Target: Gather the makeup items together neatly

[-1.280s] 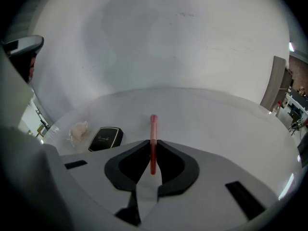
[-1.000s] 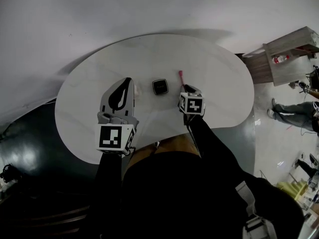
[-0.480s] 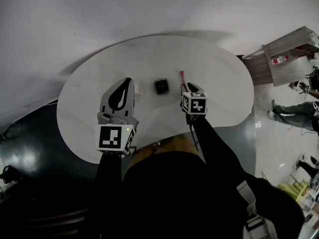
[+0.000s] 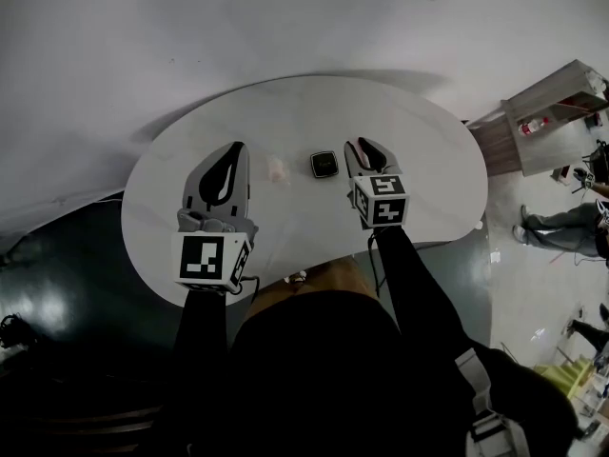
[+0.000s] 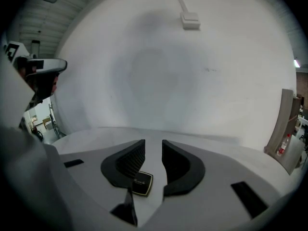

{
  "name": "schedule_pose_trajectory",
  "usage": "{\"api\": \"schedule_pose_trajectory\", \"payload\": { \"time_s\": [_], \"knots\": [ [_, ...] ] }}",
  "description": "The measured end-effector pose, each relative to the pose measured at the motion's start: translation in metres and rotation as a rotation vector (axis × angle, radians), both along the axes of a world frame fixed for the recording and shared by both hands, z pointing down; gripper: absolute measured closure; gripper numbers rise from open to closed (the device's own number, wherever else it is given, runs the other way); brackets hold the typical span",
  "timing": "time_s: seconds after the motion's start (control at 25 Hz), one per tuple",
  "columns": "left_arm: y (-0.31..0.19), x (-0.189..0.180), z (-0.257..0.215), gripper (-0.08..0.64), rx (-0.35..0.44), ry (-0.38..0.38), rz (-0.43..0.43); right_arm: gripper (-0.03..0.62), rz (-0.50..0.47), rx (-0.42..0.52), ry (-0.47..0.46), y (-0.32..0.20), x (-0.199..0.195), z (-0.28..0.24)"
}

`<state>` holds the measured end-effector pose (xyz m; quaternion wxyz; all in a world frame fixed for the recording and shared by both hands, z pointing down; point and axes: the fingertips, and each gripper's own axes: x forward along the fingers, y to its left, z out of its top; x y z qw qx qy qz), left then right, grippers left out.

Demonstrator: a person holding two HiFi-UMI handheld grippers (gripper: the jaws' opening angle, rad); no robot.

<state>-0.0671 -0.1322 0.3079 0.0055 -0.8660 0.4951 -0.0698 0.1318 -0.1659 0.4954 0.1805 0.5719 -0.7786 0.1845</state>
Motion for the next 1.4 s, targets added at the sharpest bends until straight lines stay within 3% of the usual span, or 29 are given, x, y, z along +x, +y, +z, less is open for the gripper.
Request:
{"api": "schedule_pose_trajectory", "payload": {
  "time_s": [0.28, 0.56, 0.8, 0.92, 1.2, 1.4],
  "knots": [
    [0.022, -0.039, -0.008, 0.546, 0.029, -0.008, -0.04, 0.468, -0.075, 0.172, -0.033, 0.02, -0.046, -0.066],
    [0.044, -0.049, -0.01, 0.546, 0.039, -0.013, -0.066, 0.477, -0.155, 0.288, -0.023, 0.047, -0.072, -0.108],
    [0.052, -0.031, -0.021, 0.546, 0.066, -0.021, -0.084, 0.477, -0.241, 0.376, 0.031, 0.06, -0.075, -0.13],
    [0.055, -0.018, -0.029, 0.546, 0.075, -0.018, -0.106, 0.526, -0.284, 0.425, -0.006, 0.066, -0.077, -0.152],
    [0.059, 0.024, -0.038, 0.546, 0.109, -0.005, -0.09, 0.532, -0.327, 0.486, -0.052, 0.065, -0.058, -0.18],
    [0.057, 0.053, -0.035, 0.546, 0.128, -0.035, -0.086, 0.546, -0.341, 0.504, -0.08, 0.061, -0.038, -0.184]
  ]
}}
